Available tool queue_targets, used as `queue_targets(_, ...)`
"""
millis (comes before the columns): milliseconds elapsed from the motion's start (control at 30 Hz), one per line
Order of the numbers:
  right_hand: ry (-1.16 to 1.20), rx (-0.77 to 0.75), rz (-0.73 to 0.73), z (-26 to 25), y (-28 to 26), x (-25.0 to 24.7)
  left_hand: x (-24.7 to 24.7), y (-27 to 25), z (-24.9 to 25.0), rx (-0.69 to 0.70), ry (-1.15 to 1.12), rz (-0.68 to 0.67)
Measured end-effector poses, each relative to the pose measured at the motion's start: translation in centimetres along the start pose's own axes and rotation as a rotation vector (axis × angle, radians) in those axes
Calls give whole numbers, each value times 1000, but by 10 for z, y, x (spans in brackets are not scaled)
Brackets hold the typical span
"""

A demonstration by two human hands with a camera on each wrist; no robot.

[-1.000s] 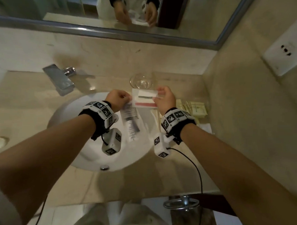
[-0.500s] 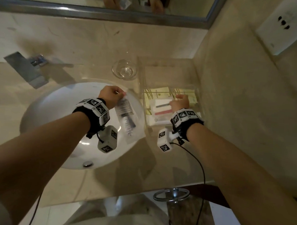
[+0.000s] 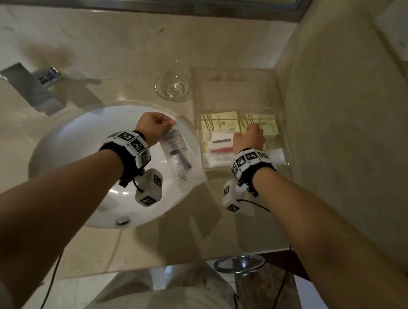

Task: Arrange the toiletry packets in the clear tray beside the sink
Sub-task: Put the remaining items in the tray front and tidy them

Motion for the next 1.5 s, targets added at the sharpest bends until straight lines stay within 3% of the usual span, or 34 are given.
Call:
queue_targets(100, 65, -51, -53, -7, -8, -10, -2, 4, 8, 22, -65, 15)
queue_targets(200, 209, -36, -411, -19, -24, -16, -4, 6, 22, 55, -77, 26)
queue_targets(300, 2, -94, -717, -27, -40, -24, -6, 7, 35, 81, -135, 91)
queue_targets(467, -103, -171, -862, -33, -49, -34, -13, 11, 42, 102, -154, 129)
queue_targets(567, -160, -228, -849, -36, -55, -40, -12, 4, 50, 77, -194, 109)
queue_targets(667, -191, -277, -723, -38, -55, -42, -9, -3, 56, -56, -327, 57)
queue_targets(767, -75, -282, -618, -37, -53, -37, -10, -4, 55, -190, -376, -39)
queue_targets(833, -125, -377, -474, -38, -53, -40, -11, -3, 55, -222, -375, -75)
queue_targets(967, -300, -602, -253, -39, -56, -48, -6, -3, 55, -177, -423, -95)
queue_targets(1100, -252, -641, -151, -34, -50, -47, -2, -3, 52, -85, -422, -77)
queue_targets(1200, -243, -572, -103, -28, -41, -45, 0, 0, 54, -64, -492, -29)
queue_targets(1367, -99, -407, -287, -17, -27, -43, 2, 4, 55, -31, -506, -33)
queue_targets(1500, 83, -192, -375, -14, -24, -44, 7, 3, 55, 13, -557, -96)
Point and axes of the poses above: each hand's wrist, its own y-axis towards the middle knuckle, its own x-axis out of the palm, z = x × y, the point moved 1 cm from there along y, towards the middle knuckle, and after that the axes turned 11 degrees about x, right-handed, at the moved point
